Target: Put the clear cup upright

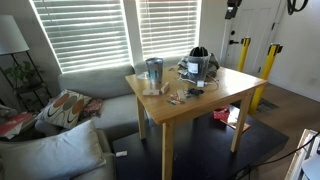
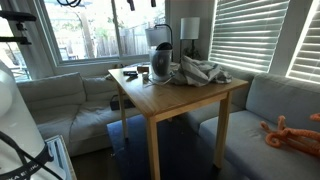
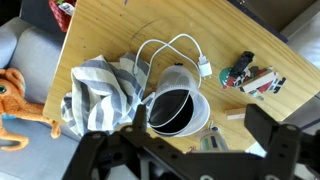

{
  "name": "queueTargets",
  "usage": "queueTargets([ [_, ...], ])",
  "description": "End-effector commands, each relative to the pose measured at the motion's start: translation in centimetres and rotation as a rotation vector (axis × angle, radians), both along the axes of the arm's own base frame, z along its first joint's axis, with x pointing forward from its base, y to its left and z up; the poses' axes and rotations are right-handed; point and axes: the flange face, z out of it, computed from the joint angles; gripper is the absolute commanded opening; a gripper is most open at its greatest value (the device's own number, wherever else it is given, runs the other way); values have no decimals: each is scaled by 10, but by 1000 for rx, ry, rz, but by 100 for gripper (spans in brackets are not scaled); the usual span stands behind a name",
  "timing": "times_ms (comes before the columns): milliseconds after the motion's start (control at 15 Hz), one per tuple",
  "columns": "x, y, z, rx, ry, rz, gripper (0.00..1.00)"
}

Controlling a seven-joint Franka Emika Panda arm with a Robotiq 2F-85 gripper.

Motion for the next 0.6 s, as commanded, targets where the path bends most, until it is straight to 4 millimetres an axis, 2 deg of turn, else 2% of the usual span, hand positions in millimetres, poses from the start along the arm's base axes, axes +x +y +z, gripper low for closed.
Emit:
queueTargets([
  [0, -17, -26, -2, 97, -35, -70, 100],
  [67, -8, -19, 2, 49, -9, -49, 100],
  [200, -11, -28, 1, 65, -16, -66, 100],
  [533, -11, -28, -1, 67, -19, -65, 100],
])
